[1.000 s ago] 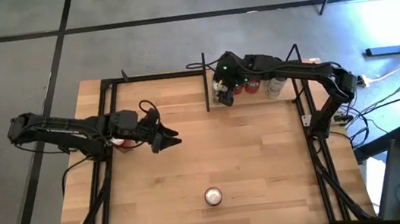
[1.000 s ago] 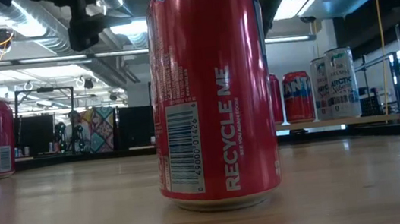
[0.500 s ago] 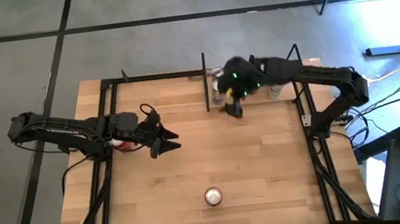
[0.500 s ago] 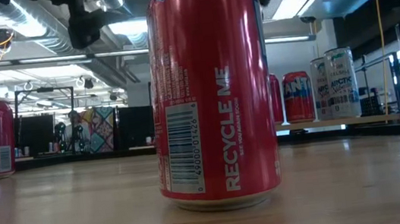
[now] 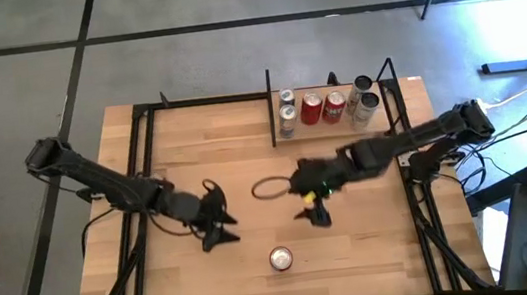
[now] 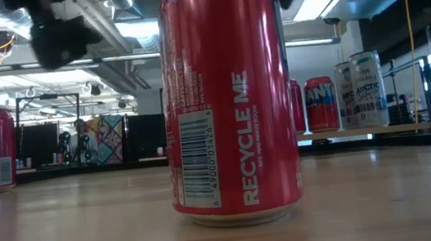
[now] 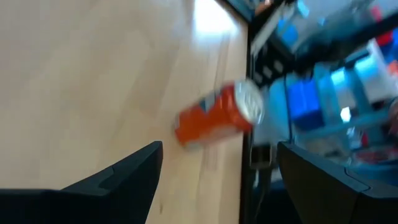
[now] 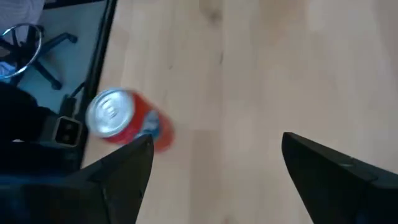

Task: Place canned beverage on shelf
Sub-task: Put the red soda can on the shelf aligned with the other red soda can

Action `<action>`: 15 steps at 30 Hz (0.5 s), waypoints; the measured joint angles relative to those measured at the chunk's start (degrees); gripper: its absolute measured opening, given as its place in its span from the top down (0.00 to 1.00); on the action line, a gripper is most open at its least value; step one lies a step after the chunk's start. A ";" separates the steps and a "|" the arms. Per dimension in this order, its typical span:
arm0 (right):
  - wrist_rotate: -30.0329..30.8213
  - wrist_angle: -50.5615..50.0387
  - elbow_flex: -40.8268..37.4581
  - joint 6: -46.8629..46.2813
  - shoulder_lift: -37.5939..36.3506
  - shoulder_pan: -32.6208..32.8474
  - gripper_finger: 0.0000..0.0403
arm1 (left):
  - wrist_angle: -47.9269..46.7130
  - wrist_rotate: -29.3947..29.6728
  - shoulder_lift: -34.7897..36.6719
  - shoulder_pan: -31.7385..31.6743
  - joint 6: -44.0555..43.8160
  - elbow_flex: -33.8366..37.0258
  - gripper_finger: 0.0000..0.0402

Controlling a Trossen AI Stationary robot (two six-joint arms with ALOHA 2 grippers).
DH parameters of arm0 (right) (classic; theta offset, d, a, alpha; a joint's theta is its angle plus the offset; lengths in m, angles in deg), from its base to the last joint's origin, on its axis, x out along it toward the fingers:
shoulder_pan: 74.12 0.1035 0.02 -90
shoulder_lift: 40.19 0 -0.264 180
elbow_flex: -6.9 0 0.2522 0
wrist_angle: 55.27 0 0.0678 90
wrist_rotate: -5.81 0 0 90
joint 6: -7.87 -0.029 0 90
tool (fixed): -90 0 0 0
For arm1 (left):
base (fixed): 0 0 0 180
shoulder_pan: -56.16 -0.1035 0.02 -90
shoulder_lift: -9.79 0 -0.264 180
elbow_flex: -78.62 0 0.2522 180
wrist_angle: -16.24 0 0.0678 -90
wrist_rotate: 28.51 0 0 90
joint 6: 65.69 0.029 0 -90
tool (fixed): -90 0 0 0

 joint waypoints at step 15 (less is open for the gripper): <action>19.52 7.72 -10.33 -37.42 7.69 18.26 0.15 | 24.62 8.70 -23.19 10.98 3.03 -0.11 0.23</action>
